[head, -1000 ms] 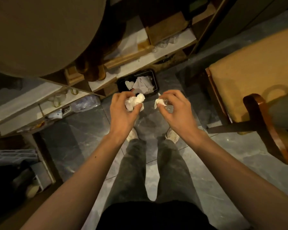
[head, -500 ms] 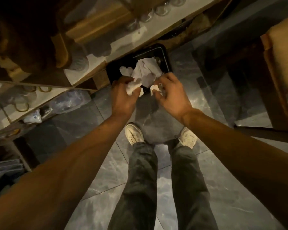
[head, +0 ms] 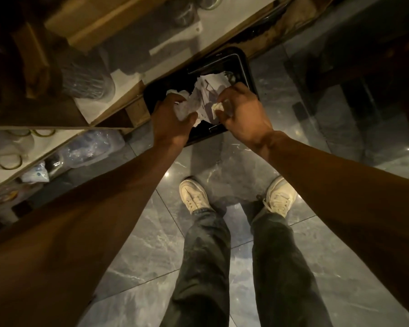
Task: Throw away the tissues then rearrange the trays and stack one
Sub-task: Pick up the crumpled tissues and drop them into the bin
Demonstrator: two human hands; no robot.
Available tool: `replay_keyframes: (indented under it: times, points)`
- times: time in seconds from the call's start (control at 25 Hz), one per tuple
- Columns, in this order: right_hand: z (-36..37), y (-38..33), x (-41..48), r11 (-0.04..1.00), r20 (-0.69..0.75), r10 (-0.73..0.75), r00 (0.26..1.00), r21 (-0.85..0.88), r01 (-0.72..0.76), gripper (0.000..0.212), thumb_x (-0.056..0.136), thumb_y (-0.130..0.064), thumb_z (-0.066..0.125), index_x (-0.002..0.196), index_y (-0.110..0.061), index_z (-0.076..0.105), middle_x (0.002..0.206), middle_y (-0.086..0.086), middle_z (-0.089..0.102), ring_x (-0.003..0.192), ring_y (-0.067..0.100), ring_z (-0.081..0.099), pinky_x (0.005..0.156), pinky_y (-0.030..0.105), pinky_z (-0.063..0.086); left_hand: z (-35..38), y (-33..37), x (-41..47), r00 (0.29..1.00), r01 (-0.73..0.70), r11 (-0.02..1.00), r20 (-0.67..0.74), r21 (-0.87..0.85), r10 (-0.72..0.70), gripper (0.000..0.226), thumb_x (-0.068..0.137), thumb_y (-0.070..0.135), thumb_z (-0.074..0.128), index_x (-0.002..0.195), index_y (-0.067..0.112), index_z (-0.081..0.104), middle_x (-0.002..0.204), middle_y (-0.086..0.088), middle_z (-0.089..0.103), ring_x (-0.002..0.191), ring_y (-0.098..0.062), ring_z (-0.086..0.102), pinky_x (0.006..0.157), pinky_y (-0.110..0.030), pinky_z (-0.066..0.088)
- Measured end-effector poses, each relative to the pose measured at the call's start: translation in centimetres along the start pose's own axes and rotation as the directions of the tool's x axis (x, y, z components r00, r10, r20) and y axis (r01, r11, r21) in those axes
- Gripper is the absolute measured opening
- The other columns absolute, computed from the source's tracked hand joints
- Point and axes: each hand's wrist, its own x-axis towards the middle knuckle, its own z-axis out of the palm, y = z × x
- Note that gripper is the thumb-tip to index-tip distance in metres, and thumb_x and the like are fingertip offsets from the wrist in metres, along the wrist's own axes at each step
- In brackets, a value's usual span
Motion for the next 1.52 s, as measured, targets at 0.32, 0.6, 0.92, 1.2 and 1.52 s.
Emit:
replay_keyframes:
  times: [0.32, 0.6, 0.92, 1.2, 1.52]
  points:
    - [1.2, 0.7, 0.0, 0.999, 0.039, 0.012, 0.999, 0.047, -0.014, 0.050, 0.090, -0.021, 0.068, 0.137, -0.014, 0.054, 0.141, 0.013, 0.050, 0.121, 0.032, 0.056, 0.097, 0.038, 0.049, 2.2, 0.7, -0.2, 0.998, 0.068, 0.998, 0.006, 0.015, -0.069, 0.049, 0.078, 0.015, 0.079, 0.122, 0.006, 0.058, 0.133, -0.018, 0.049, 0.116, -0.028, 0.057, 0.090, -0.017, 0.044]
    - [0.3, 0.5, -1.4, 0.995, 0.036, 0.018, 0.999, 0.101, -0.021, 0.062, 0.090, -0.025, 0.070, 0.143, -0.008, 0.043, 0.144, 0.015, 0.049, 0.123, 0.031, 0.056, 0.100, 0.039, 0.049, 1.8, 0.0, -1.6, 0.999, 0.043, 0.999, -0.005, -0.020, -0.043, 0.057, 0.077, 0.015, 0.078, 0.127, 0.009, 0.053, 0.134, -0.018, 0.044, 0.114, -0.029, 0.057, 0.095, -0.030, 0.049]
    - [-4.4, -1.8, -5.7, 0.997, -0.002, -0.067, 0.998, -0.041, 0.067, 0.043, 0.098, -0.022, 0.054, 0.137, -0.005, 0.048, 0.126, 0.020, 0.056, 0.109, 0.034, 0.059, 0.090, 0.046, 0.051, -2.6, 2.8, -6.4, 0.990, -0.139, 0.990, 0.009, -0.016, 0.139, 0.043, 0.089, 0.015, 0.067, 0.126, -0.001, 0.053, 0.128, -0.025, 0.049, 0.115, -0.030, 0.055, 0.080, 0.002, 0.033]
    - [-11.6, -8.0, -11.7, 0.981, 0.015, -0.146, 0.989, -0.127, 0.147, 0.039, 0.101, -0.022, 0.047, 0.135, -0.005, 0.052, 0.127, 0.021, 0.056, 0.114, 0.039, 0.055, 0.091, 0.049, 0.049, -9.1, 8.4, -13.6, 0.977, -0.212, 0.975, 0.039, 0.060, 0.210, 0.034, 0.096, 0.024, 0.054, 0.126, 0.007, 0.054, 0.128, -0.019, 0.050, 0.114, -0.031, 0.053, 0.090, -0.028, 0.041]
    - [-18.3, -17.0, -22.7, 0.933, 0.120, -0.295, 0.948, -0.177, 0.313, 0.038, 0.101, -0.022, 0.049, 0.135, -0.006, 0.051, 0.132, 0.018, 0.054, 0.119, 0.037, 0.052, 0.094, 0.047, 0.048, -18.0, 14.1, -26.8, 0.970, -0.219, 0.973, -0.092, 0.072, 0.225, 0.038, 0.097, 0.030, 0.051, 0.129, 0.010, 0.054, 0.123, -0.014, 0.051, 0.112, -0.031, 0.054, 0.088, -0.043, 0.048]
